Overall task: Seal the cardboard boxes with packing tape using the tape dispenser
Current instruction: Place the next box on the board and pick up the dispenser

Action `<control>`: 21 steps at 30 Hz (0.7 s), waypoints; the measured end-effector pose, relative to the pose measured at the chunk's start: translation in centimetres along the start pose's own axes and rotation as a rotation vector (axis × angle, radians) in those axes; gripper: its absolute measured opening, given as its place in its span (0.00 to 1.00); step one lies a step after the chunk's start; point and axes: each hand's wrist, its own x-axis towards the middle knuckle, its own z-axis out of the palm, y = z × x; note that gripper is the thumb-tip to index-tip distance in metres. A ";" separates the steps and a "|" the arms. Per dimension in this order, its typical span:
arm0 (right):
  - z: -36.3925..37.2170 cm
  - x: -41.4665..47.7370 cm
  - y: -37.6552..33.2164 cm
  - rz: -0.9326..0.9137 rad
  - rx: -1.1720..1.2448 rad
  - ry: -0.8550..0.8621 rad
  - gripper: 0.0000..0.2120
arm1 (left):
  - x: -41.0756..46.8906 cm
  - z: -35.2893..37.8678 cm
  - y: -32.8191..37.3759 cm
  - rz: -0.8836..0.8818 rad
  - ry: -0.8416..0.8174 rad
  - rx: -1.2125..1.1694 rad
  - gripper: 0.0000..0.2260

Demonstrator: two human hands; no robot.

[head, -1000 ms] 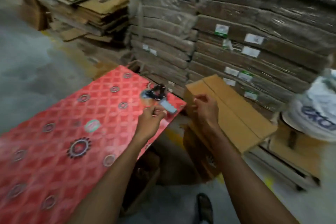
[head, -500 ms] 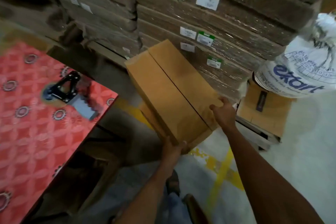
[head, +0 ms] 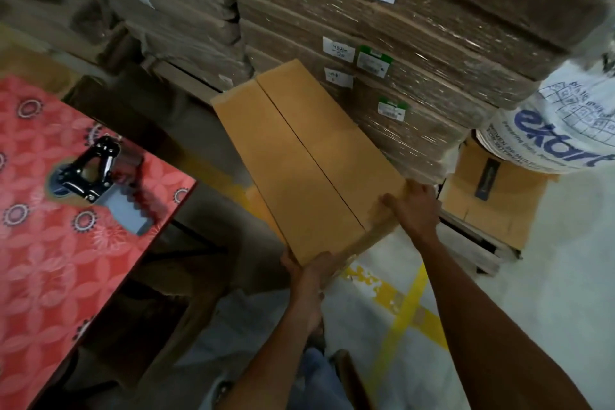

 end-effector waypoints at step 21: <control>-5.7 -21.1 -19.8 -0.403 0.517 0.082 0.32 | -15.5 -15.3 20.5 0.655 -0.043 -0.119 0.35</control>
